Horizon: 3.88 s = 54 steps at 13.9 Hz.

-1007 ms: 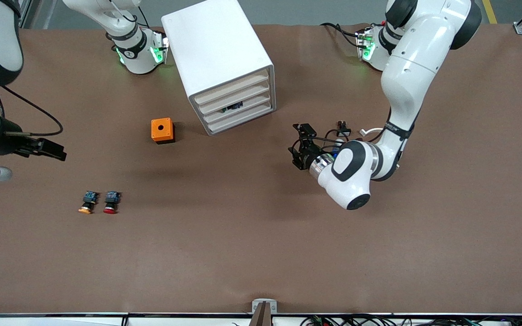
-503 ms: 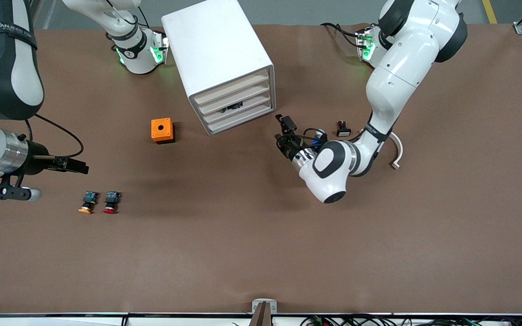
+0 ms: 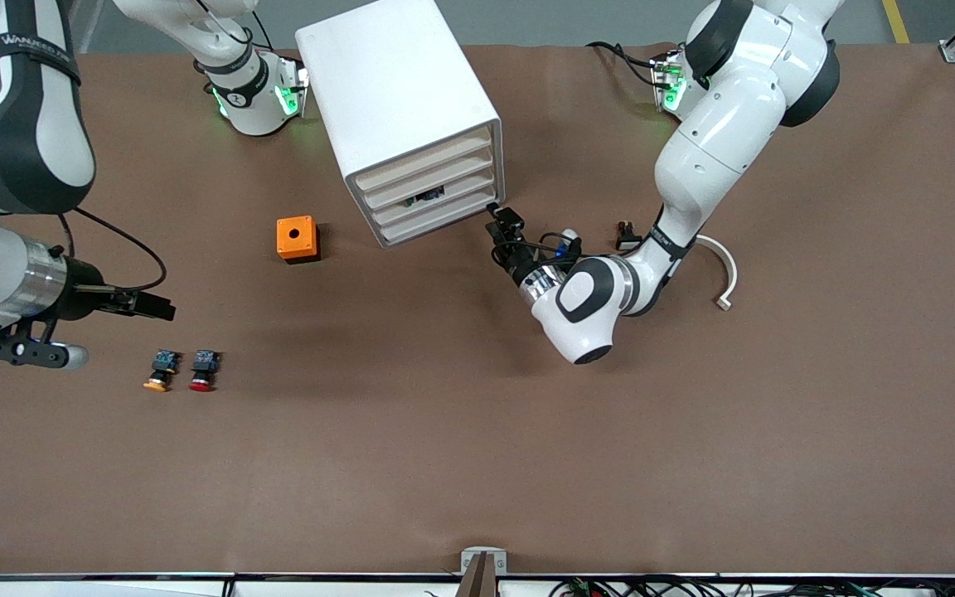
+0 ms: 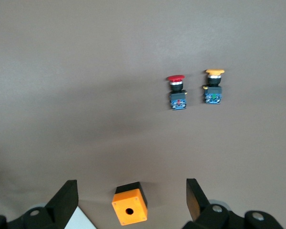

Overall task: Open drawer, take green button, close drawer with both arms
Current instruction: 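Grasp the drawer handle with the left gripper, then pull the drawer open with the left gripper while the right gripper approaches, then lower the right gripper into the open drawer toward the green button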

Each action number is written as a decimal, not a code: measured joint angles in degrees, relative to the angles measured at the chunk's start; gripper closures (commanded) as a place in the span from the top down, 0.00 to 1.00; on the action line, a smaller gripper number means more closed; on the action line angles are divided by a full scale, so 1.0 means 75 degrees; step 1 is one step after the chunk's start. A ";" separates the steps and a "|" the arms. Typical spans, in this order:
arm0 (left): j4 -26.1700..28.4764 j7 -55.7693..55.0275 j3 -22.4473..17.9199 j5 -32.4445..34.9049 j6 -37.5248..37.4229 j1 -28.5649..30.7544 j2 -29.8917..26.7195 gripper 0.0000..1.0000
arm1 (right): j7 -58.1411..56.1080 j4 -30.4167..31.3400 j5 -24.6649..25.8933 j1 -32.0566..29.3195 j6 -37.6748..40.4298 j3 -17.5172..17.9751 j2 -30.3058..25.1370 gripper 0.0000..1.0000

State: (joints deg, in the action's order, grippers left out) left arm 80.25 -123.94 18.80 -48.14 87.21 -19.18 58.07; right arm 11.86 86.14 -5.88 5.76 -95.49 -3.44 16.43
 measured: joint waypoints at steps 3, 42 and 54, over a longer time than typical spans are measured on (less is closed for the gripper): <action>0.0022 -0.0003 0.0017 -0.0041 -0.0004 -0.0207 0.0139 0.56 | 0.0594 0.0000 0.0000 0.0271 0.0015 0.0007 -0.0001 1.00; -0.0185 -0.0096 -0.0162 -0.0080 -0.0122 0.0473 0.0285 0.43 | 0.4845 -0.0013 -0.0187 0.1818 -0.0104 0.0065 -0.0057 1.00; -0.1047 0.3545 -0.0393 -0.0080 -0.0100 0.0647 0.0212 1.00 | 0.8750 0.0328 -0.0245 0.3443 -0.2164 0.0077 0.0167 1.00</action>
State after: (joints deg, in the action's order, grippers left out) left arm 72.39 -97.35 15.85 -48.74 86.46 -14.33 59.66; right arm 77.48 88.60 -7.72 31.58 -111.72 -2.86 17.68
